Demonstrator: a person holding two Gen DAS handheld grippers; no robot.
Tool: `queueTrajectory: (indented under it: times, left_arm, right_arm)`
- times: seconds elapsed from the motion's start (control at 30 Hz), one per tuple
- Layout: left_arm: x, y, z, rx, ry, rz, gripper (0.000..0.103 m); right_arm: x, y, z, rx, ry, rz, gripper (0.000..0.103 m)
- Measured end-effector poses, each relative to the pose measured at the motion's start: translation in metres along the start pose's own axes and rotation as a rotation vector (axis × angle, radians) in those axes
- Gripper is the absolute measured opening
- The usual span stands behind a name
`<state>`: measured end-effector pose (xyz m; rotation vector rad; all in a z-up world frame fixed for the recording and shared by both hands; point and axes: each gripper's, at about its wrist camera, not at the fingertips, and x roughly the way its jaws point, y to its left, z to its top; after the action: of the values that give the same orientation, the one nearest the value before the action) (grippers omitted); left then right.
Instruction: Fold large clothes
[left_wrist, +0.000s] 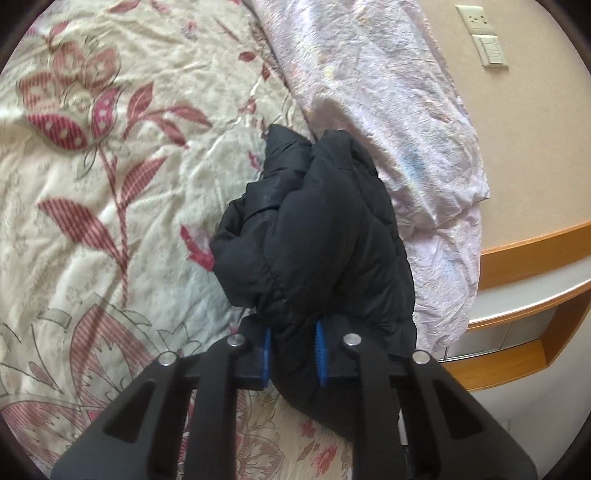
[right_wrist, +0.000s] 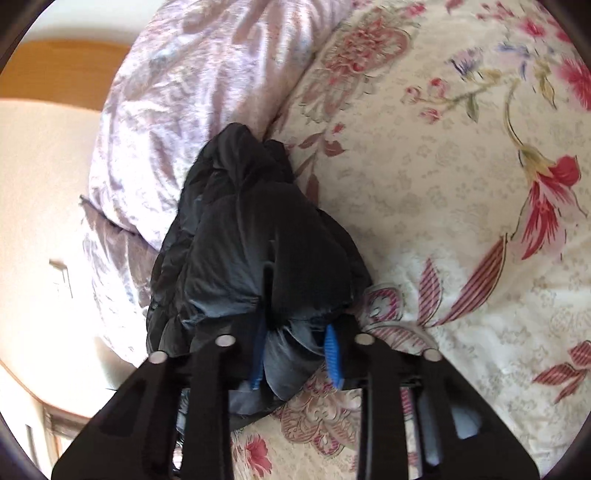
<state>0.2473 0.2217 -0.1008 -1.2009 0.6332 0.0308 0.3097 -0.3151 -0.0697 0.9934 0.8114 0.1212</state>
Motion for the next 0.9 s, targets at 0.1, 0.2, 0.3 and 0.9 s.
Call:
queueTrajectory:
  times: [0.1,0.2,0.3,0.9]
  left_arm:
    - [-0.015,-0.003,0.004,0.019,-0.024,-0.010,0.015]
    - [-0.041,0.000,0.004,0.043,-0.053,-0.011,0.015]
    - [-0.075,0.012,0.000,0.054,-0.070,0.002,0.015]
    - [-0.135,0.062,-0.024,0.040,-0.077,0.159,0.046]
  right_arm:
    - [-0.009,0.009,-0.008,-0.054,0.021,0.031,0.019]
    - [-0.018,0.018,-0.024,-0.129,0.057,0.059,0.018]
    - [-0.028,0.025,-0.046,-0.228,0.104,0.073,0.018]
    - [-0.087,0.041,-0.107,-0.645,0.004,-0.229,0.068]
